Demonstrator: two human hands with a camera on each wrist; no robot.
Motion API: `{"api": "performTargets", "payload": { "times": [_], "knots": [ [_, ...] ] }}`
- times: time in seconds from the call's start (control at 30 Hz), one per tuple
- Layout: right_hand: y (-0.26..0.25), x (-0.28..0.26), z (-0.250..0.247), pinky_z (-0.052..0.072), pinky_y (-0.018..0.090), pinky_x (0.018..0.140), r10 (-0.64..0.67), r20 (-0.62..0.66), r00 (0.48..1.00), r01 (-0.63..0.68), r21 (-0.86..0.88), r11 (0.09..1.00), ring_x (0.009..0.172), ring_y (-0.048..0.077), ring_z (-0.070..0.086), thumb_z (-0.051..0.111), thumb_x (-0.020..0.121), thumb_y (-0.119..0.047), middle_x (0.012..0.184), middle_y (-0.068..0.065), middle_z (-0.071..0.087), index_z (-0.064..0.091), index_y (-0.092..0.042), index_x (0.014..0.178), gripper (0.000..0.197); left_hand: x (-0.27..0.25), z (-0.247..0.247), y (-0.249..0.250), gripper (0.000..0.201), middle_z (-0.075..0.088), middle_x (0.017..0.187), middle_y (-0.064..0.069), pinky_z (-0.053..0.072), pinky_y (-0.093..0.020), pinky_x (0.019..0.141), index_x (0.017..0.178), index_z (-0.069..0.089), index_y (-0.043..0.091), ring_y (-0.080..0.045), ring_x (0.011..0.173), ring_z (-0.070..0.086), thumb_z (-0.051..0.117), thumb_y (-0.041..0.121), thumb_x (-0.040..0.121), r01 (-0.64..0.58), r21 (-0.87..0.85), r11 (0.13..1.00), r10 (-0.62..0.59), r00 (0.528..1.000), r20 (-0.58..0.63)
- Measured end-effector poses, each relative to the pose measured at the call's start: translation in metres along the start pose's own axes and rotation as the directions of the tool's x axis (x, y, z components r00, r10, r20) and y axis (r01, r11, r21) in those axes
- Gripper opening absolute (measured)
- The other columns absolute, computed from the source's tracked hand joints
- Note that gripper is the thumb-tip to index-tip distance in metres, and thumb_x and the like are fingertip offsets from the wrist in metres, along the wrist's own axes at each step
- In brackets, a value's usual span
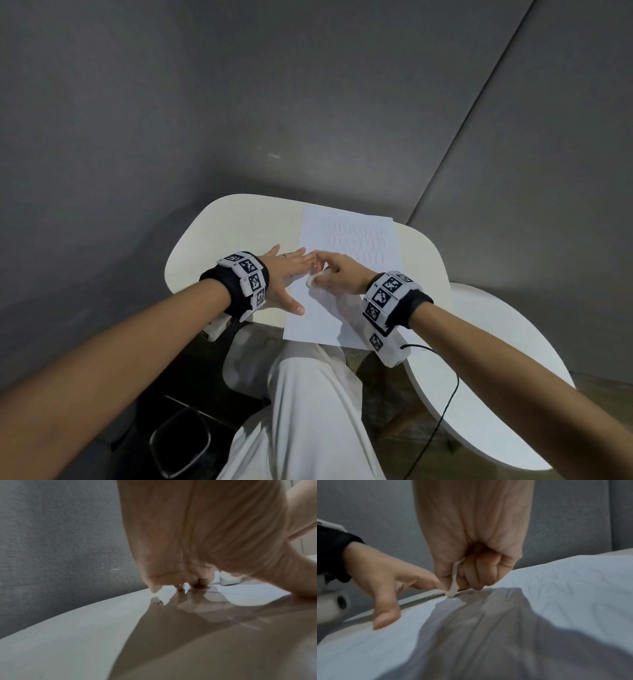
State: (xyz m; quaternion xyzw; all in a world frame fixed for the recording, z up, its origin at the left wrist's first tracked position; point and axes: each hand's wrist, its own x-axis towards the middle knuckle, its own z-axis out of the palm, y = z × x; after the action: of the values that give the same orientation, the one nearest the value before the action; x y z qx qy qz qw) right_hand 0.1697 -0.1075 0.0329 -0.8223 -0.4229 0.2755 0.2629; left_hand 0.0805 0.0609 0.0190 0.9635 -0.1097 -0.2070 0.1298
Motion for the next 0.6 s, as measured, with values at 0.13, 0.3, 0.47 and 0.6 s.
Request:
{"api": "performTargets", "payload": {
  "times": [0.13, 0.3, 0.47, 0.6],
  "knots": [
    [-0.003, -0.001, 0.004, 0.041, 0.024, 0.062, 0.010, 0.076, 0.997, -0.013, 0.030, 0.999, 0.058, 0.002, 0.053, 0.063, 0.084, -0.015, 0.079, 0.001, 0.059, 0.045, -0.020, 0.075, 0.020, -0.003, -0.001, 0.000, 0.105, -0.013, 0.160, 0.011, -0.014, -0.056, 0.115, 0.153, 0.010, 0.027, -0.007, 0.146, -0.016, 0.062, 0.070, 0.072, -0.004, -0.042, 0.999, 0.003, 1.000, -0.013],
    [-0.010, 0.004, 0.008, 0.037, 0.020, 0.059, 0.044, -0.106, 0.993, -0.042, 0.021, 0.999, 0.073, 0.017, 0.050, 0.062, 0.085, -0.013, 0.084, 0.001, 0.054, 0.043, -0.020, 0.075, 0.023, -0.001, -0.001, -0.001, 0.130, -0.007, 0.162, 0.004, -0.016, -0.048, 0.115, 0.148, -0.026, 0.027, -0.007, 0.148, -0.006, 0.069, 0.067, 0.070, 0.031, -0.113, 0.993, -0.037, 0.998, -0.049],
    [-0.013, 0.006, 0.007, 0.036, 0.019, 0.057, 0.075, 0.007, 0.997, -0.075, 0.073, 0.994, 0.051, -0.003, 0.050, 0.063, 0.084, -0.013, 0.067, -0.006, 0.051, 0.044, -0.016, 0.077, 0.020, -0.001, -0.001, 0.000, 0.130, -0.015, 0.160, 0.009, -0.015, -0.049, 0.116, 0.148, -0.026, 0.026, -0.006, 0.147, -0.005, 0.071, 0.064, 0.070, 0.028, -0.128, 0.991, -0.035, 0.998, -0.051],
    [-0.018, 0.007, 0.010, 0.038, 0.019, 0.058, 0.060, 0.009, 0.998, -0.060, 0.017, 0.998, 0.059, 0.003, 0.048, 0.061, 0.085, -0.013, 0.076, 0.001, 0.053, 0.046, -0.014, 0.082, 0.015, -0.001, 0.001, -0.003, 0.123, -0.024, 0.157, 0.012, -0.017, -0.047, 0.113, 0.152, -0.015, 0.030, -0.003, 0.146, -0.006, 0.069, 0.067, 0.070, 0.023, -0.102, 0.995, -0.028, 0.998, -0.051]
  ]
}}
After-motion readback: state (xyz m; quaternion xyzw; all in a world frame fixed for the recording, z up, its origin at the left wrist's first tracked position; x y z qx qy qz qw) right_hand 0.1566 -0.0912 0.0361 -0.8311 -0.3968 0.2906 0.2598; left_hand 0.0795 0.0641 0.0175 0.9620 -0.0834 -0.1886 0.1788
